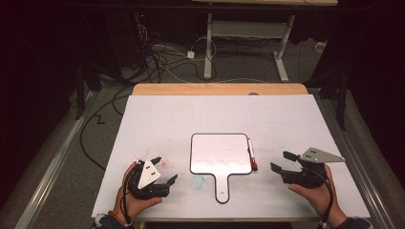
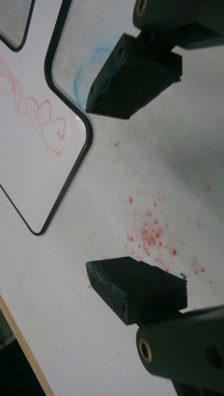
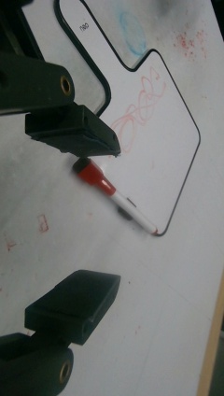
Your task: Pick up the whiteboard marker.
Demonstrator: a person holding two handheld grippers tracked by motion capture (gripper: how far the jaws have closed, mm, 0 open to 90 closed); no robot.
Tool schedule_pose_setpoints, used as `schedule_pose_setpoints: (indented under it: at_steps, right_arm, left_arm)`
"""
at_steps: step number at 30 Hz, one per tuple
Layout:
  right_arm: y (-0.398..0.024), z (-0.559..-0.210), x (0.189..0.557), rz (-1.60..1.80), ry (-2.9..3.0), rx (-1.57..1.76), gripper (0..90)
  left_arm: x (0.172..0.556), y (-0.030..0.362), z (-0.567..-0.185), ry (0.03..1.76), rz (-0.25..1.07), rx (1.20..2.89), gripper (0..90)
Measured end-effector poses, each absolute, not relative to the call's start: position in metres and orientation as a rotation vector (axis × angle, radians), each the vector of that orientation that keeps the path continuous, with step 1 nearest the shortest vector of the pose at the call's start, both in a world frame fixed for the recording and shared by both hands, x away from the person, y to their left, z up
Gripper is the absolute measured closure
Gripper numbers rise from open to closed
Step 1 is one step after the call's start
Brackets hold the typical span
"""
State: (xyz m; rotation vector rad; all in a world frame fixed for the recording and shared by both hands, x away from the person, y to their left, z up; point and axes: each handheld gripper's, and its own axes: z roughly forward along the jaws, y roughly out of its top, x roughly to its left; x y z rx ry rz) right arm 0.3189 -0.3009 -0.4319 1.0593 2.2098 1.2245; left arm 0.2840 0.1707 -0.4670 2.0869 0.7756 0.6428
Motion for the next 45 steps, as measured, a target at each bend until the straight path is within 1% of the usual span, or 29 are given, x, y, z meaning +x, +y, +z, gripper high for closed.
schedule_pose_setpoints:
  at_steps: [1,5,7,8,10,12,14,15,16,19,22,29,32,33,35,41,43,45]
  right_arm:
    - [-0.298,-0.434,0.322,1.196,2.237,1.071,36.9]
    - [-0.291,-0.438,0.333,1.158,2.332,1.093,39.1]
    - [-0.287,-0.437,0.337,1.123,2.344,1.113,40.5]
    - [-0.282,-0.435,0.342,1.111,2.359,1.133,42.9]
    - [-0.28,-0.434,0.345,1.101,2.355,1.14,43.6]
    - [-0.276,-0.433,0.35,1.072,2.34,1.15,48.7]
    - [-0.272,-0.432,0.359,1.093,2.366,1.179,50.0]
    - [-0.267,-0.433,0.369,1.105,2.381,1.219,52.7]
    - [-0.267,-0.433,0.369,1.105,2.381,1.219,52.7]
    - [-0.261,-0.438,0.38,1.1,2.419,1.265,55.5]
    - [-0.255,-0.448,0.393,1.06,2.474,1.327,60.5]
    - [-0.247,-0.461,0.398,0.996,2.518,1.34,66.0]
    - [-0.248,-0.461,0.398,0.987,2.505,1.335,72.3]
    - [-0.248,-0.461,0.397,0.977,2.503,1.327,77.7]
    - [-0.247,-0.462,0.396,0.962,2.493,1.305,81.0]
    - [-0.245,-0.457,0.392,0.963,2.473,1.235,81.6]
    - [-0.245,-0.454,0.391,0.98,2.46,1.215,81.6]
    - [-0.243,-0.442,0.385,1.076,2.423,1.181,81.7]
  left_arm:
    - [0.284,0.17,-0.468,0.775,0.644,2.093,20.2]
    - [0.283,0.168,-0.469,0.766,0.652,2.118,20.2]
    - [0.283,0.167,-0.468,0.765,0.655,2.116,20.2]
    - [0.283,0.167,-0.468,0.755,0.669,2.117,20.2]
    - [0.283,0.167,-0.469,0.761,0.674,2.122,20.2]
    - [0.282,0.168,-0.469,0.772,0.675,2.122,20.2]
    - [0.281,0.169,-0.469,0.776,0.674,2.111,20.2]
    - [0.282,0.17,-0.468,0.778,0.674,2.109,20.2]
    - [0.282,0.17,-0.468,0.779,0.676,2.108,20.2]
    - [0.282,0.169,-0.469,0.776,0.671,2.118,20.2]
    - [0.281,0.169,-0.47,0.772,0.672,2.127,20.2]
    - [0.281,0.17,-0.469,0.774,0.667,2.122,20.2]
    - [0.281,0.169,-0.469,0.769,0.661,2.125,20.2]
    - [0.281,0.169,-0.469,0.766,0.661,2.129,20.2]
    - [0.281,0.168,-0.469,0.762,0.657,2.132,20.2]
    - [0.283,0.165,-0.469,0.75,0.647,2.137,20.5]
    - [0.284,0.163,-0.469,0.784,0.628,2.133,24.5]
    - [0.288,0.158,-0.466,0.813,0.578,2.092,24.8]
